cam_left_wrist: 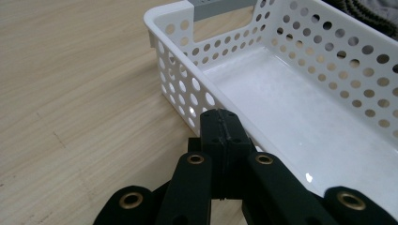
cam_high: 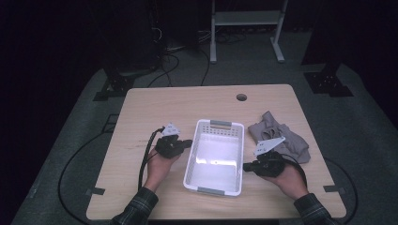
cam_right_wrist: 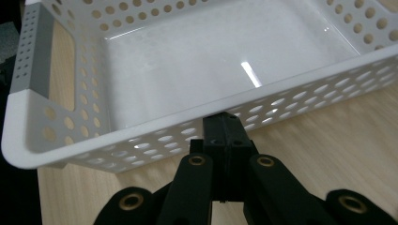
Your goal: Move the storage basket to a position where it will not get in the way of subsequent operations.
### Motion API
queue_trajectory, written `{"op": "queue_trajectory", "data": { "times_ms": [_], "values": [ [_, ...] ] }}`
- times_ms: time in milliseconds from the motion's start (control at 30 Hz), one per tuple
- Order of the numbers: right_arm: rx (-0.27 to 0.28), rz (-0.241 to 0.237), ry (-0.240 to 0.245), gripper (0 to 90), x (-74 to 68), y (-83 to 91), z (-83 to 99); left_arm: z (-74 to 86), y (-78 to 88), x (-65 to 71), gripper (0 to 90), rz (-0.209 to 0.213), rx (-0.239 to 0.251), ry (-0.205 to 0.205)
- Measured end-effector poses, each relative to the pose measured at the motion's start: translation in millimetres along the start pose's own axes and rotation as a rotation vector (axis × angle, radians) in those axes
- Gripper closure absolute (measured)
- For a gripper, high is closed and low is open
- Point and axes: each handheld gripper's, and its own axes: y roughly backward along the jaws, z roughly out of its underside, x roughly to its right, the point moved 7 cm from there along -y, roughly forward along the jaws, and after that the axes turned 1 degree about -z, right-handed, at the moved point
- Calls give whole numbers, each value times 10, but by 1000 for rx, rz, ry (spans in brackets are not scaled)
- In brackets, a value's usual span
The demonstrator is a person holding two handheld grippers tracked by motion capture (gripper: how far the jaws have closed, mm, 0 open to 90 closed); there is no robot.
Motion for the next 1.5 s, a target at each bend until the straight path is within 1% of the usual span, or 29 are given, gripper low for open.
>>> {"op": "queue_trajectory", "data": {
  "times_ms": [167,300,467,600,667,733,800,867,933,967,1000,1067,1133,1200,1267,1333,1400,1467,1500],
  "values": [
    [5,-15,18,899,-61,-52,-48,7,25,-55,900,4,-9,-9],
    [9,-33,34,899,-115,-98,-85,23,46,-99,900,4,-12,-6],
    [11,-57,61,899,-222,-163,-136,40,78,-148,900,10,-16,-4],
    [21,-78,88,899,-323,-211,-196,48,99,-193,900,1,-15,2],
    [21,-86,94,899,-357,-235,-211,52,108,-210,900,-2,-13,6],
    [18,-93,101,899,-387,-255,-223,56,115,-224,900,-5,-14,3],
    [19,-93,105,898,-397,-262,-228,60,120,-229,900,-7,-15,1],
    [29,-82,108,895,-377,-243,-219,63,135,-243,885,-25,-18,-7],
    [44,-63,95,775,-331,-206,-190,62,164,-273,852,-44,-15,-3],
    [50,-51,87,735,-295,-191,-166,65,180,-293,827,-56,-17,-1],
    [48,-43,80,682,-261,-174,-136,70,201,-308,802,-59,-22,2],
    [60,-12,62,593,-182,-144,-78,76,241,-331,742,-63,-29,9],
    [46,6,33,514,-114,-131,5,72,289,-353,679,-79,-35,2],
    [38,24,10,422,-62,-127,81,51,348,-370,622,-88,-24,7],
    [21,65,-1,367,17,-127,167,31,397,-388,538,-89,-25,21],
    [9,101,-44,289,119,-129,246,24,438,-393,457,-88,-38,23],
    [9,116,-57,277,172,-131,282,17,472,-390,417,-92,-44,18],
    [22,167,-63,202,239,-142,300,9,508,-379,376,-93,-43,17],
    [22,174,-64,171,252,-152,304,7,523,-378,374,-97,-41,19]
  ]
}}
